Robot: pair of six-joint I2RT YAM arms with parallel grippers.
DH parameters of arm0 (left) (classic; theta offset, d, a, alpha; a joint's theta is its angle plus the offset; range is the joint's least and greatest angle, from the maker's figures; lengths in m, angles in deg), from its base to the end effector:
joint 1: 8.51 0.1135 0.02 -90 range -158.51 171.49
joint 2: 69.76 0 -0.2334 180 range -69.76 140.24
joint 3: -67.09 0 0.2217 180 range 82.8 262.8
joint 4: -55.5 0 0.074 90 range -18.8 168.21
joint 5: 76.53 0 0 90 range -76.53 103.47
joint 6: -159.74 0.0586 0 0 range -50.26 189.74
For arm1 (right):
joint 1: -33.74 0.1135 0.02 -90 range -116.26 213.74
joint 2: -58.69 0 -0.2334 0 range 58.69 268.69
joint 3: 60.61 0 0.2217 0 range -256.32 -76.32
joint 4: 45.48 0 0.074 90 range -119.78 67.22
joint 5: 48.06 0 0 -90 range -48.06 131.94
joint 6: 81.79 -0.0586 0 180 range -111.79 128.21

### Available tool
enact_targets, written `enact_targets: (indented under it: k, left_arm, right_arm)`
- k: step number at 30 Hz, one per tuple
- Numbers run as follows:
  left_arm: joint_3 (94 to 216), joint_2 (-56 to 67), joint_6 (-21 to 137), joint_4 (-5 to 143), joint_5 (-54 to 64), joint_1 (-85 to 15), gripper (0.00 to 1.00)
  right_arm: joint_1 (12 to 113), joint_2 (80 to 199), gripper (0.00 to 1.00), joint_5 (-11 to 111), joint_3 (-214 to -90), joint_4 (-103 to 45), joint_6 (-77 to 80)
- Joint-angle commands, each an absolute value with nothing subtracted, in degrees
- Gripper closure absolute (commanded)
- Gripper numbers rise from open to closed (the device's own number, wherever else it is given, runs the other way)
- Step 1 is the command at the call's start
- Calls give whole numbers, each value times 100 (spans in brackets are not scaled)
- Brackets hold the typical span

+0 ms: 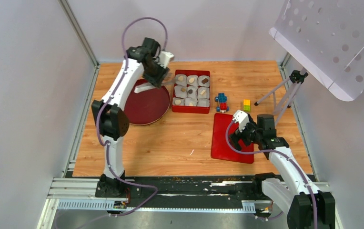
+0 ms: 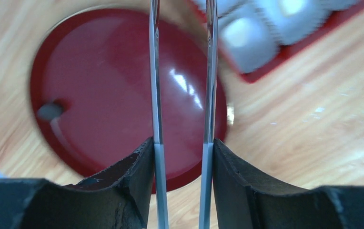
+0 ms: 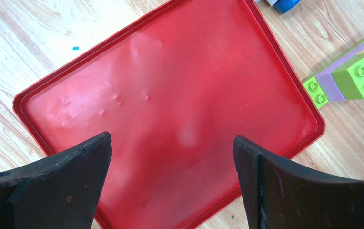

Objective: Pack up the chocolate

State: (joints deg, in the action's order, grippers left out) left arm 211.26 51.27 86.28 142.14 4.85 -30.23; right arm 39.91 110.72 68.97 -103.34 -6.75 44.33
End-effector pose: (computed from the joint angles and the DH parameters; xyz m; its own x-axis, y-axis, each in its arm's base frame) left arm 0.3712 -0.1573 0.2825 -0.6751 0.5719 -0.4659 0.6470 0.7625 -0.0016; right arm 0.1757 0.0458 0.1678 -0.3626 -0.5673 -0.7394 -0.7571 0.6419 -0.1213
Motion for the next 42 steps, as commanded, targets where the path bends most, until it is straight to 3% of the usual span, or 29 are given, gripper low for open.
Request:
enact_targets:
  k: [1,11,19,35,42]
  left_arm:
    - [21045,4440,8369,13893,1323,-2163,47]
    - [20366,4480,7912,13467,1517,-1046,44]
    - [20139,4509,7302,13342,2055,-869,39]
    - [20145,4923,6868,13326,1597,-596,43]
    - [19930,4613,7607,13348,1058,-590,40]
  right_arm:
    - [3963,11086,2,6949,-10336,-877,4480]
    - [3963,11123,2,6968,-10351,-876,4477]
    - [3963,11189,2,6963,-10372,-877,4474]
    - [3963,11435,2,6980,-10593,-714,4461]
    - [3959,11466,2,6969,-10598,-705,4469]
